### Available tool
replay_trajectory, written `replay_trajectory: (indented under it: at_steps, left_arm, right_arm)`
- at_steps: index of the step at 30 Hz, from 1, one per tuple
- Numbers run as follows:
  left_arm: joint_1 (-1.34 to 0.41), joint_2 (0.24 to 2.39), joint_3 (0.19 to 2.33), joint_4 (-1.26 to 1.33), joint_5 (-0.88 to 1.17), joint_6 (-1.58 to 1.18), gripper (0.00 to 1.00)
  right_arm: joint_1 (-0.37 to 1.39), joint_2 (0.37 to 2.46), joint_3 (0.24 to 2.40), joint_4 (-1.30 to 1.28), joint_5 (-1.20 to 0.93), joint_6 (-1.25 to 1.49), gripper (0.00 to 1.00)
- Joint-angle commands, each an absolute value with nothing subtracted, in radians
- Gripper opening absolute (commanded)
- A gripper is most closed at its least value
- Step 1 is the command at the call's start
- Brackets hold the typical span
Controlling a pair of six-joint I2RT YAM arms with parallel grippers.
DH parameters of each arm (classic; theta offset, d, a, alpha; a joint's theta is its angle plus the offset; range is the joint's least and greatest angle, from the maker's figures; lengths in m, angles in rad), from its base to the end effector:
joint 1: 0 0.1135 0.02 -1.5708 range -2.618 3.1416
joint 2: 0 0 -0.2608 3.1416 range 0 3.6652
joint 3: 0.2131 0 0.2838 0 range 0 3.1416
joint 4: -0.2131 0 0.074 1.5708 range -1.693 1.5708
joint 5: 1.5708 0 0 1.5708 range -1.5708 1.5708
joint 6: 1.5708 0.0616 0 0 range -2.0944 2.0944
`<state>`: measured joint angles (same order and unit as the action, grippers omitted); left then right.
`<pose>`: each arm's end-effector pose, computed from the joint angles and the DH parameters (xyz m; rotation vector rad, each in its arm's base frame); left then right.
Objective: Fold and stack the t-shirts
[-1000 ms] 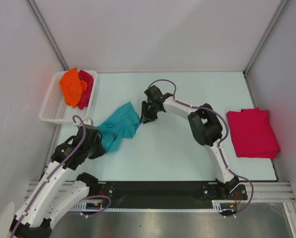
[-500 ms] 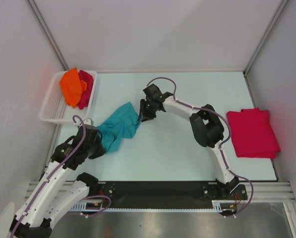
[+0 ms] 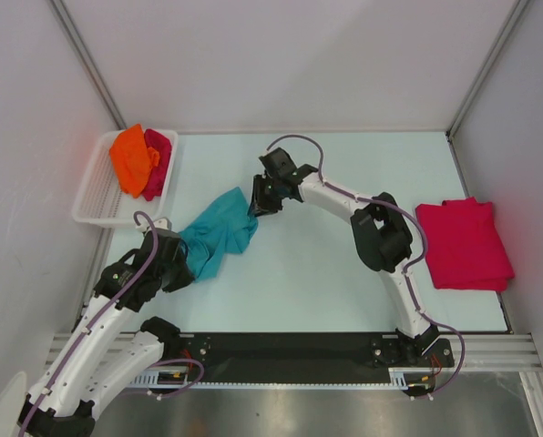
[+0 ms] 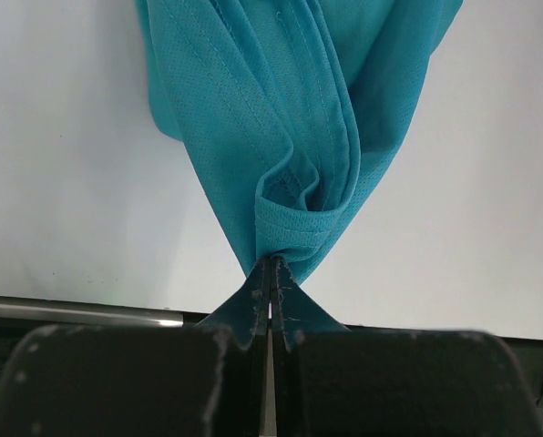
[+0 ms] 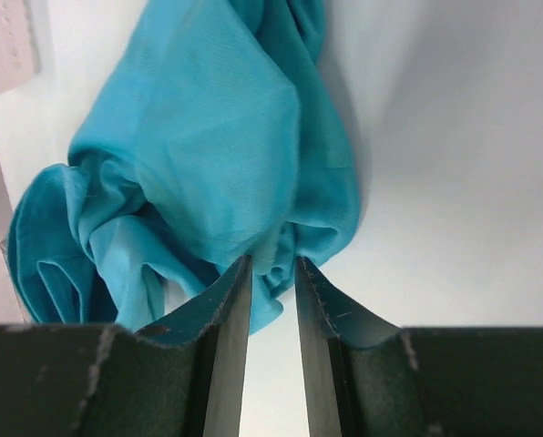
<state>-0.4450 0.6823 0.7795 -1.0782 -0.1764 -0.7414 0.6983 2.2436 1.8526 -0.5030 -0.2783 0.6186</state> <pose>0.1515 -0.0603 0.2527 -0.4436 2.5083 -0.2457 0.4068 0.3635 0.1634 -0.2352 2.6325 0.8609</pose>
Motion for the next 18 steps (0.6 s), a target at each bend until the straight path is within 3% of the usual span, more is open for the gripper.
replay_trajectory:
  at_steps: [1,18]
  left_arm:
    - [-0.451,0.683,0.776,-1.055,-0.167,-0.735,0.00]
    - [-0.451,0.681,0.798,-1.072,-0.181,-0.732,0.00]
  right_arm:
    - [0.707,2.255,1.911,-0.479,-0.298,0.641,0.32]
    - [0.733,2.338,1.936,-0.463,-0.316,0.661,0.32]
